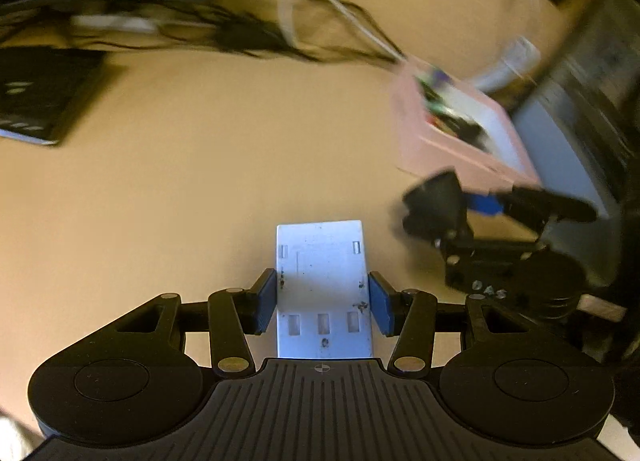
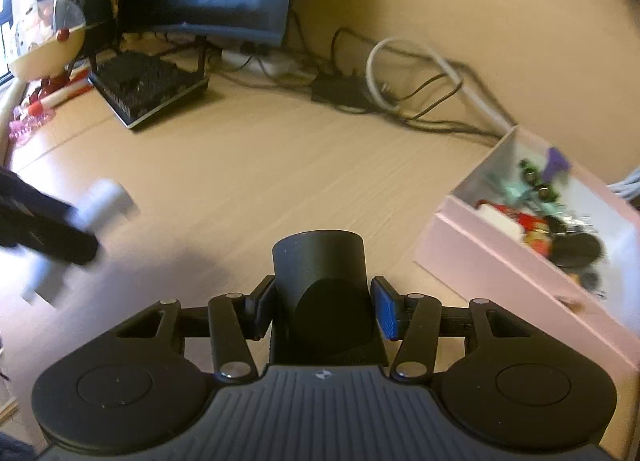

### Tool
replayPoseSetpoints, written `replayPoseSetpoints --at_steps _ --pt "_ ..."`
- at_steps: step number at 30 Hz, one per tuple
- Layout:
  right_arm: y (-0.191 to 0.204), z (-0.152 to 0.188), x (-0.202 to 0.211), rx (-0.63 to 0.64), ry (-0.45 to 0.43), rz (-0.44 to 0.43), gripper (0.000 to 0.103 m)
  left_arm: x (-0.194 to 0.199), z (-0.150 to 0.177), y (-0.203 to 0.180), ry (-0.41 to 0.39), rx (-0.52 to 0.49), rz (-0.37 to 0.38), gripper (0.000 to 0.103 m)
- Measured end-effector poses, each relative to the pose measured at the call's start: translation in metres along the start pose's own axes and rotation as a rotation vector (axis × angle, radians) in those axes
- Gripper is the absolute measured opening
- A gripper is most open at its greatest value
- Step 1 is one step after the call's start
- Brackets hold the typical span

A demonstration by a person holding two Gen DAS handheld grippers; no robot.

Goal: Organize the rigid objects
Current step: 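Carry the white block and black nozzle over the pink box and open both tools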

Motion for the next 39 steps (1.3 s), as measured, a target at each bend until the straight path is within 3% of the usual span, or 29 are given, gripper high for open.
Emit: replayPoseSetpoints --at_steps 4,11,15,18,22,27,33,37,38,39 --pt "-0.013 0.001 0.048 -0.057 -0.053 0.068 0.051 -0.011 -0.022 -0.034 0.002 -0.064 0.094 0.053" --pt "-0.05 0.021 0.106 -0.18 -0.086 0.268 0.051 -0.043 -0.123 -0.121 -0.127 -0.262 0.193 0.053" --pt "-0.067 0.036 0.125 -0.247 -0.081 0.365 0.05 -0.087 -0.173 -0.168 -0.176 -0.294 0.214 0.053" --pt "-0.074 0.047 0.133 -0.278 -0.069 0.42 0.05 -0.12 -0.192 -0.178 -0.168 -0.267 0.196 0.053" --pt "-0.086 0.055 0.137 -0.318 -0.059 0.465 0.05 -0.132 -0.185 -0.174 -0.145 -0.229 0.211 0.052" --pt "-0.112 0.05 0.128 -0.376 -0.049 0.482 0.05 -0.114 -0.162 -0.16 -0.125 -0.245 0.22 0.052" --pt "-0.149 0.004 0.114 -0.414 -0.115 0.468 0.05 -0.085 -0.106 -0.141 -0.105 -0.2 0.199 0.052" --pt "-0.181 -0.048 0.096 -0.399 -0.248 0.541 0.051 -0.081 -0.078 -0.133 -0.087 -0.262 0.132 0.052" --pt "-0.187 -0.059 0.093 -0.412 -0.308 0.539 0.056 -0.081 -0.072 -0.126 -0.084 -0.276 0.098 0.052" --pt "-0.193 -0.067 0.087 -0.431 -0.342 0.542 0.074 -0.081 -0.069 -0.12 -0.08 -0.276 0.073 0.052"
Point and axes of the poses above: each gripper's, at about its wrist camera, not at the fingertips, and x roughly against the way its jaws point, y to its left, z to its underside, the point moved 9 cm from there along -x, roughly the way its jaws point, and after that the axes turned 3 degrees about -x, right-handed, at the moved point
